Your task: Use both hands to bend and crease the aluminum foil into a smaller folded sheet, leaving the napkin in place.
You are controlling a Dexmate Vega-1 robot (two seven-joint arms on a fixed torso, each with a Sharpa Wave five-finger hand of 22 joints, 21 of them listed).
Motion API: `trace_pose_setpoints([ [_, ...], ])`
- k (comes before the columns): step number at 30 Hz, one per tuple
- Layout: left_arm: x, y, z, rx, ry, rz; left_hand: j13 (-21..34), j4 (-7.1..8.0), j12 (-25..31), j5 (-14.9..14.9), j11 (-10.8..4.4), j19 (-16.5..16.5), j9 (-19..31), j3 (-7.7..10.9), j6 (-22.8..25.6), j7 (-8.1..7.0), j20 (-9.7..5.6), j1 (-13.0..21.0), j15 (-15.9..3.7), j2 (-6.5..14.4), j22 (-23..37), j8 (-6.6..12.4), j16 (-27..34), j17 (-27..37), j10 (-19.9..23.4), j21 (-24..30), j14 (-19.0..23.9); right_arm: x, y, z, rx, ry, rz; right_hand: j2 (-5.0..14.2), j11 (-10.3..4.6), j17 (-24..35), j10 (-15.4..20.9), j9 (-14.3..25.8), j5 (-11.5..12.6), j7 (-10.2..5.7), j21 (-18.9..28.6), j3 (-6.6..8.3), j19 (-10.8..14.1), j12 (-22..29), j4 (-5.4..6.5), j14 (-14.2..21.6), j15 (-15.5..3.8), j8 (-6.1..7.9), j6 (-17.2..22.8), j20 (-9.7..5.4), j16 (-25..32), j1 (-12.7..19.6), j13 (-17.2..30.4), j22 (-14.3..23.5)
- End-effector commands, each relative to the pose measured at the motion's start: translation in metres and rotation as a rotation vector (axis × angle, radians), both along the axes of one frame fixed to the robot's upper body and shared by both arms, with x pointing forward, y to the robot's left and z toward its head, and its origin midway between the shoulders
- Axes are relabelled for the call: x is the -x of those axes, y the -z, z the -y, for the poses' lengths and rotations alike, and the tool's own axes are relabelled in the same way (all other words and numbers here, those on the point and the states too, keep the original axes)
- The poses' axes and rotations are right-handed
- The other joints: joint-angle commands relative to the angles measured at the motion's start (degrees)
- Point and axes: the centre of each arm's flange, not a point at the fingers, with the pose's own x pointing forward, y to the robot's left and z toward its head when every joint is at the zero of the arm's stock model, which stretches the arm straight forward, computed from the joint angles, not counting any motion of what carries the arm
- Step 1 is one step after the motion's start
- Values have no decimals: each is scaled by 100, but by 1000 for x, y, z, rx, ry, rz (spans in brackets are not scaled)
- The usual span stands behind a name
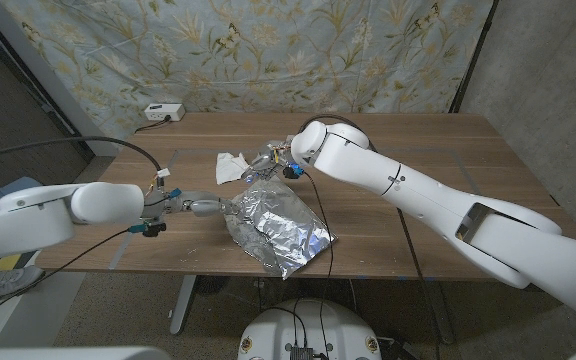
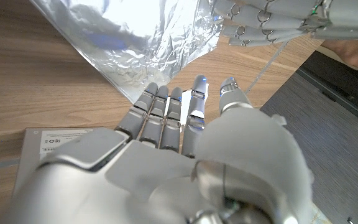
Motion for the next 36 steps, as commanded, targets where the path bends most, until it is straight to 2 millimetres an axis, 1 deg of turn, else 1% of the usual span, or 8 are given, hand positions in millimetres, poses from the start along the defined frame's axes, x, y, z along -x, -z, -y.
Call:
trace_pose_setpoints([
  [1, 6, -6, -11, 48, -33, 6, 14, -31, -2, 20, -24, -276, 29, 17, 13, -15, 16, 63, -1, 6, 9, -11, -4, 11, 25, 36, -2, -8, -5, 7, -21, 6, -5, 13, 52, 32, 17, 16, 20, -4, 3, -6, 35, 5, -21, 0, 18, 14, -9, -5, 4, -36, 24, 10],
  [10, -1, -13, -6, 67, -43, 89, 15, -46, -14, 17, -14, -292, 29, 11, -111, -20, 8, 82, -4, -1, 10, -52, -10, 13, 4, 21, -5, -13, -5, 13, -22, 12, -20, 34, 60, 33, 22, 10, 19, 22, 12, -7, 56, 12, -26, 0, 13, 21, -22, -22, 7, -56, 24, 10],
  [13, -2, -15, -2, 67, -39, 108, 16, -52, -21, 16, 11, -300, 28, 6, -153, -18, 7, 87, -3, -6, 10, -62, -13, 13, -11, 16, -10, -15, -5, 16, -25, 15, -23, 36, 59, 33, 21, 9, 19, 22, 11, -8, 55, 13, -27, 4, 12, 23, -23, -22, 9, -60, 24, 10],
  [24, -10, -16, 15, 74, -24, 184, 16, -72, -49, 7, -4, -299, 26, -24, -289, -23, -4, 95, -9, -39, 11, -86, -18, 14, -82, 9, -20, -18, -3, 31, -44, 31, -37, 58, 60, 36, 44, 4, 17, 23, 13, -13, 63, 24, -18, 12, 11, 33, -20, -35, 16, -97, 24, 10],
  [29, -15, -15, 23, 46, -7, 165, 16, -80, -54, 4, -10, -298, 25, -36, -311, -44, -3, 97, -8, -47, 11, -81, -21, 14, -98, 8, -26, -21, -3, 40, -64, 46, -42, 70, 59, 38, 40, 2, 18, 17, 14, -16, 66, 23, -12, 9, 3, 36, -20, -43, 16, -115, 25, 10],
  [36, -18, -14, 25, 13, -15, 137, 16, -89, -49, 0, -22, -310, 24, -49, -317, -47, 1, 101, -15, -49, 12, -67, -21, 15, -89, 0, -28, -27, -4, 50, -92, 65, -44, 85, 45, 40, 38, -2, 19, 26, 14, -20, 65, 24, -6, 7, 11, 35, -36, -47, 17, -143, 25, 10],
])
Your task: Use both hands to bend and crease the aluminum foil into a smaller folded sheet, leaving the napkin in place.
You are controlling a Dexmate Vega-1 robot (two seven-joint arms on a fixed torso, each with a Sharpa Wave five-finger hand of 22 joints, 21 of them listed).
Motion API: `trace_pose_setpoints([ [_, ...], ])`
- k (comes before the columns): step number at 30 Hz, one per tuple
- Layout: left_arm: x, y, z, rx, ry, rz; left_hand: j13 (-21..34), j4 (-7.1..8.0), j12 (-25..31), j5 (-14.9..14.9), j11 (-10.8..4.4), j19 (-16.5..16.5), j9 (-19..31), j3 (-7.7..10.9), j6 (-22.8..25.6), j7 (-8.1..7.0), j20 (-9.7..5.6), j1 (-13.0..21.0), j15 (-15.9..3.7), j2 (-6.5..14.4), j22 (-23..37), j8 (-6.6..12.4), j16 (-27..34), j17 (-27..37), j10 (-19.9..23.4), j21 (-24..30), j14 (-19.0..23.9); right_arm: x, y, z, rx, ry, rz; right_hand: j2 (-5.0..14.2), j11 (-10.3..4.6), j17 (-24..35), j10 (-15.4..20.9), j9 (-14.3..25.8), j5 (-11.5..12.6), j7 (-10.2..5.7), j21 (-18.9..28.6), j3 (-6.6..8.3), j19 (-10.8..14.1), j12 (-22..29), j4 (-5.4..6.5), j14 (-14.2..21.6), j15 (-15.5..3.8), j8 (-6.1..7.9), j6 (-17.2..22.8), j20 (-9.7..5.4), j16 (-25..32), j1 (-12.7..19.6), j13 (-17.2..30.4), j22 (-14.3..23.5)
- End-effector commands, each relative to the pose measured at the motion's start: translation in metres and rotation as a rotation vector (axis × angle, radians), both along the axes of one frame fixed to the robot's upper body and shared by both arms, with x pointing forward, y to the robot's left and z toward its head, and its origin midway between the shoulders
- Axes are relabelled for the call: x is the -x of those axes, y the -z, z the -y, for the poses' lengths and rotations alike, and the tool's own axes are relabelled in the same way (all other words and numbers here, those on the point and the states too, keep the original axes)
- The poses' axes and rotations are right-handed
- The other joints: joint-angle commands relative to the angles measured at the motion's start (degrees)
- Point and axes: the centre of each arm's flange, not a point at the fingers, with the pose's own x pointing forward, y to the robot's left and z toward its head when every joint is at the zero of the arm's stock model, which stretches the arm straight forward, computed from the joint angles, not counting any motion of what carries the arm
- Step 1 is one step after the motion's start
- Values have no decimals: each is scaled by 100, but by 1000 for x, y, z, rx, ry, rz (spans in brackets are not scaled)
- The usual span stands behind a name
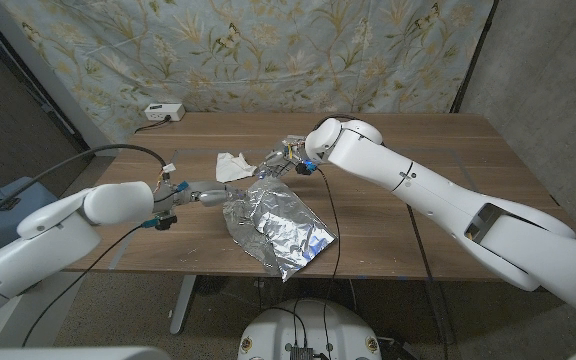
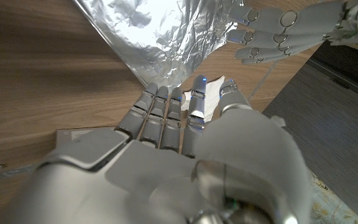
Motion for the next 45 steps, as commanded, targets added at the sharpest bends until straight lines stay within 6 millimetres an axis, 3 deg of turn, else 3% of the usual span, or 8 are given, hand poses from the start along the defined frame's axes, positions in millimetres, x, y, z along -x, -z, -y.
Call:
trace_pose_setpoints([
  [1, -9, 1, 13, -60, 4, -19, 16, -42, -4, -1, -4, -310, 24, -1, -18, 7, 1, 49, -16, 4, 12, 1, -22, 14, -4, 0, -28, -8, -2, 17, -45, 31, -5, -9, 17, 10, 6, -4, 20, 16, 14, -5, 43, 24, 12, 3, 12, 35, -28, -26, 17, -52, 25, 11],
  [28, -27, 2, 18, -183, -23, -51, 17, -53, 50, -12, -15, -270, 22, -37, 38, 39, -48, 64, -48, 29, 14, 50, 7, 15, 140, 6, 67, -25, -6, 45, -107, 98, -7, 79, -20, 27, -14, -21, 31, -1, 9, -24, 28, 21, 75, -23, -27, 15, -146, -73, 21, -212, 26, 12],
  [45, -35, 6, 28, -240, -11, -39, 18, -33, 66, -15, -21, -272, 22, -49, 97, 47, -48, 70, -75, 60, 17, 72, 18, 19, 202, 1, 118, -26, -1, 55, -133, 101, -11, 201, -82, 59, -33, -37, 42, -54, 5, -38, 6, 22, 197, -39, -112, 15, -218, -138, 38, -433, 29, 13],
])
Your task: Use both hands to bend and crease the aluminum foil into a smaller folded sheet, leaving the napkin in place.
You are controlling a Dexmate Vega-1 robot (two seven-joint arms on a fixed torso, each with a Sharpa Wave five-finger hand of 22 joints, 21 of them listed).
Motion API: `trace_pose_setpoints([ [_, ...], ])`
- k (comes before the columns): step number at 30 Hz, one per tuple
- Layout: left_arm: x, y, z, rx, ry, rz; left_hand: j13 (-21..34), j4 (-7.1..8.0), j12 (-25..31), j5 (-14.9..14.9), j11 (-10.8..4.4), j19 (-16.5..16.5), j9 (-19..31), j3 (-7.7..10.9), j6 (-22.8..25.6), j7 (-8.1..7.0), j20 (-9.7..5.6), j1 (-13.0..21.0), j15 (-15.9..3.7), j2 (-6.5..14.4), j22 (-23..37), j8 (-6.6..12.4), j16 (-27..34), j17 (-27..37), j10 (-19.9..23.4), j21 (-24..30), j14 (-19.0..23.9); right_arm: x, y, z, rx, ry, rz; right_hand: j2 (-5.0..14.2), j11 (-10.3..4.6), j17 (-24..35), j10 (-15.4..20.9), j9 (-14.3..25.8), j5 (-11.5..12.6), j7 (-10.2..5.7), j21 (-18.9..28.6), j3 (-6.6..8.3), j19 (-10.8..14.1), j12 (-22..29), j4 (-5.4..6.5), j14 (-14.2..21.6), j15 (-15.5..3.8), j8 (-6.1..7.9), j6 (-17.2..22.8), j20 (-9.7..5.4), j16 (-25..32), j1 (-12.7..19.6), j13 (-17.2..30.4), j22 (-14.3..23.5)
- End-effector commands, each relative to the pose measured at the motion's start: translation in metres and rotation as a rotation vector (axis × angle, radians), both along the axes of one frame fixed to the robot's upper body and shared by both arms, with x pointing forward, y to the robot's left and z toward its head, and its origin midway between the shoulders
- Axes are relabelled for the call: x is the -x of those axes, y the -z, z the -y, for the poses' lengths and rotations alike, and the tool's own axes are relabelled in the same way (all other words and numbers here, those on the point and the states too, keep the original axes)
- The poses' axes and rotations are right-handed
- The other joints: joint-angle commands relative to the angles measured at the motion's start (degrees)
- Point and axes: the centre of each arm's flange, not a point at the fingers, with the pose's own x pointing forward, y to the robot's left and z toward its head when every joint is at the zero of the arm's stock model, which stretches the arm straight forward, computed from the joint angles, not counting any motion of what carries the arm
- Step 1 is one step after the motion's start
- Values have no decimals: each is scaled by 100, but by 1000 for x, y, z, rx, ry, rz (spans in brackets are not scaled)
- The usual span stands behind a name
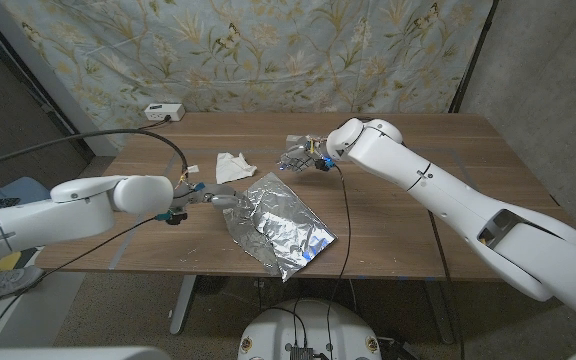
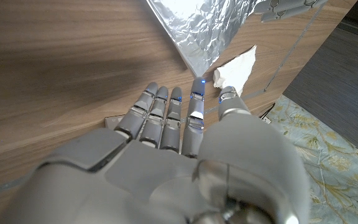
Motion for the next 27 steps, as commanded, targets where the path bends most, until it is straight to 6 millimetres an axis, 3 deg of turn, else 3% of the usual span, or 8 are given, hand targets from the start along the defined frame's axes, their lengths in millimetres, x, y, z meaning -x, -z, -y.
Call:
trace_pose_setpoints([
  [1, -5, 4, 2, -57, -7, 1, 19, 9, 44, -15, -3, -273, 22, -10, 73, 26, -10, 47, -4, 39, 17, 40, 19, 6, 58, 0, 49, 0, 2, 6, -19, 2, 6, -2, -34, 34, 19, 16, 46, -21, 5, 8, 37, 23, 56, -5, -49, 15, -3, -50, 40, -82, 29, 14],
  [12, -9, 5, 3, -88, -14, -11, 19, 70, 57, -15, -12, -265, 22, -7, 114, 38, -22, 19, -3, 36, 18, 50, 25, 17, 110, 2, 83, 3, 2, 7, -36, -2, 42, 31, -74, 47, 18, 7, 45, -35, 5, -2, 26, 27, 117, -12, -85, 17, -38, -76, 47, -203, 31, 14],
  [21, -9, 6, 1, -89, -14, -13, 20, 92, 55, -12, -22, -274, 22, 4, 111, 45, -19, 10, -4, 30, 19, 44, 18, 15, 118, -3, 91, 24, 4, -3, 37, -15, 139, 101, -111, 74, -27, -9, 20, -107, -1, -48, -16, 18, 355, -55, -144, 2, -140, -129, 41, -575, 35, 17],
  [25, -9, 6, 1, -86, -16, -13, 20, 93, 52, -12, -22, -280, 22, 5, 111, 44, -19, 10, -1, 26, 19, 42, 15, 13, 116, -5, 94, 34, 8, -12, 93, -23, 184, 145, -277, 100, -72, -32, 10, -201, -15, -46, -102, 14, 574, -132, -235, -19, -271, -214, 25, -891, 38, 19],
  [27, -9, 6, 0, -80, -16, -15, 20, 93, 51, -12, -23, -285, 22, 6, 112, 43, -18, 10, 1, 27, 20, 42, 14, 12, 116, -7, 95, 39, 10, -16, 128, -23, 208, 136, -357, 98, -80, -43, 11, -266, -21, -28, -137, 14, 612, -152, -271, -38, -355, -246, 15, -951, 38, 19],
])
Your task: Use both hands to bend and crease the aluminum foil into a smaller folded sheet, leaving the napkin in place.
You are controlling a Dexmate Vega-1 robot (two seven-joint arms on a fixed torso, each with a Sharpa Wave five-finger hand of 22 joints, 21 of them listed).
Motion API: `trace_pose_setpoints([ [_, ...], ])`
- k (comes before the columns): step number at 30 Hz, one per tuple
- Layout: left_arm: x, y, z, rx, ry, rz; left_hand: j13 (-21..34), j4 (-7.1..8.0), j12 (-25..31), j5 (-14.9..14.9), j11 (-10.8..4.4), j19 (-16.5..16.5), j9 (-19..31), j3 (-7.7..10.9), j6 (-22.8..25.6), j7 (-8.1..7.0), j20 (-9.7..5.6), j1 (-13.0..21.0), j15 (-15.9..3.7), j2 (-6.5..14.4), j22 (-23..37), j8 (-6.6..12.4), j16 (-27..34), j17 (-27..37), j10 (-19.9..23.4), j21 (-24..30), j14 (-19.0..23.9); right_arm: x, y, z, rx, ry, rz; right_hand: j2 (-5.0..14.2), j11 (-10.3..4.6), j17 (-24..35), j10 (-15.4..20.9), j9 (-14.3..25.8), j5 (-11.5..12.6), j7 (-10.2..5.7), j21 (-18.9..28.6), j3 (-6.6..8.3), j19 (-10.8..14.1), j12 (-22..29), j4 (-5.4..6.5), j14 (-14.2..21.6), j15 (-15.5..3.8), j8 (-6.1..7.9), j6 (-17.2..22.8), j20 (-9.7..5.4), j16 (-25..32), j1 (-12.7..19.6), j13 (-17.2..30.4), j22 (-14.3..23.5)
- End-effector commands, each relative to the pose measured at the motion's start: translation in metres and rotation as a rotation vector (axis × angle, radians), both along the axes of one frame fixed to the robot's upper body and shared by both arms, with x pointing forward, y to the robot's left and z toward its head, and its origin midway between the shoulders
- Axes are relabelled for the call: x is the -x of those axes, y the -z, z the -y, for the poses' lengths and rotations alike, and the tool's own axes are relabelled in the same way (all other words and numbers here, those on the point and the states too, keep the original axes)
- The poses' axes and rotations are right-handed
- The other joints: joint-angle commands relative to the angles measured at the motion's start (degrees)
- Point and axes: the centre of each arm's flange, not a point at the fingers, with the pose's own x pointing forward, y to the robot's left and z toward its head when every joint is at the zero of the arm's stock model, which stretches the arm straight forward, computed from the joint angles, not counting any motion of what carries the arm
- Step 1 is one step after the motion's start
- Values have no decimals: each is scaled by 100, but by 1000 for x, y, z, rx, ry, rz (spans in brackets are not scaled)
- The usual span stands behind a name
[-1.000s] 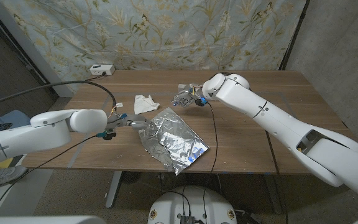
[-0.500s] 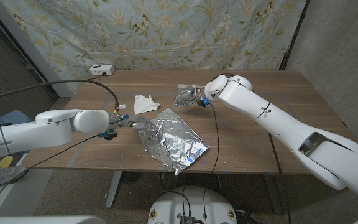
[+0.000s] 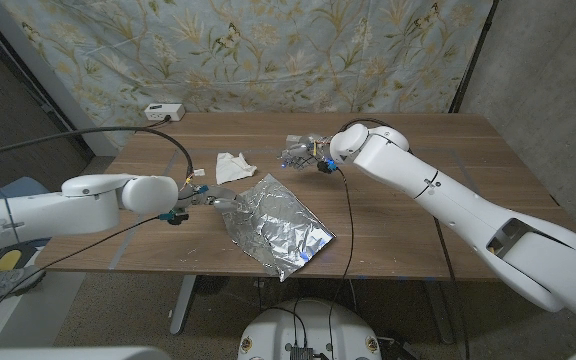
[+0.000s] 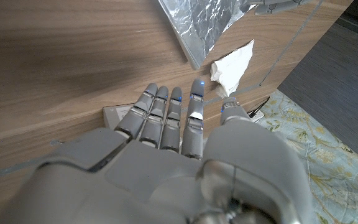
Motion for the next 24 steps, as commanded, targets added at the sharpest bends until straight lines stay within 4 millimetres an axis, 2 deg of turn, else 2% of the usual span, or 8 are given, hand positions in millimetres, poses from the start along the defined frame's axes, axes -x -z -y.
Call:
trace_pose_setpoints([
  [1, 0, 1, -2, -2, 3, -3, 20, 36, 28, -11, -2, -285, 22, -2, 45, -2, -17, -12, 13, 4, 20, 24, 13, 12, 35, -7, 26, 26, 9, -19, 135, -11, 128, -4, -193, 18, -7, -22, -16, -111, -30, 35, -73, 12, 111, -39, -102, -44, -161, -125, 6, -161, 8, 19],
  [7, 0, 2, -2, 5, 2, -6, 20, 40, 24, -12, 4, -284, 22, -2, 36, 0, -13, -12, 15, 8, 20, 18, 8, 11, 33, -7, 22, 33, 18, -27, 217, -8, 179, -31, -334, 24, 40, -60, -21, -303, -58, 39, -231, 29, 239, -95, -153, -69, -360, -122, -4, -381, 6, 17],
  [11, 1, 2, -1, 6, 9, -7, 20, 40, 22, -12, 22, -285, 22, -2, 32, 4, -13, -10, 15, 7, 20, 15, 6, 9, 32, -8, 23, 34, 22, -30, 251, -11, 193, -39, -383, 24, 76, -89, -13, -483, -87, 41, -413, 36, 333, -155, -136, -82, -510, -98, -18, -545, 3, 12],
  [17, 0, 2, 0, 6, 3, -5, 21, 38, 17, -11, 13, -284, 22, -1, 30, -8, -13, -6, 13, 8, 20, 13, 2, 6, 28, -8, 25, 37, 25, -37, 321, -10, 232, -35, -498, 8, 80, -127, 6, -630, -122, 90, -734, 23, 428, -278, -100, -88, -722, -44, -51, -718, -4, 4],
  [24, -2, -1, 1, 11, 9, -3, 21, 37, 8, -11, 16, -289, 22, -2, 20, 6, -9, -2, 9, 8, 21, 8, -2, 5, 15, -10, 25, 44, 31, -49, 418, -23, 302, -29, -578, 1, 53, -143, 16, -639, -133, 122, -943, 4, 487, -379, -121, -97, -879, -28, -71, -826, -9, 0],
])
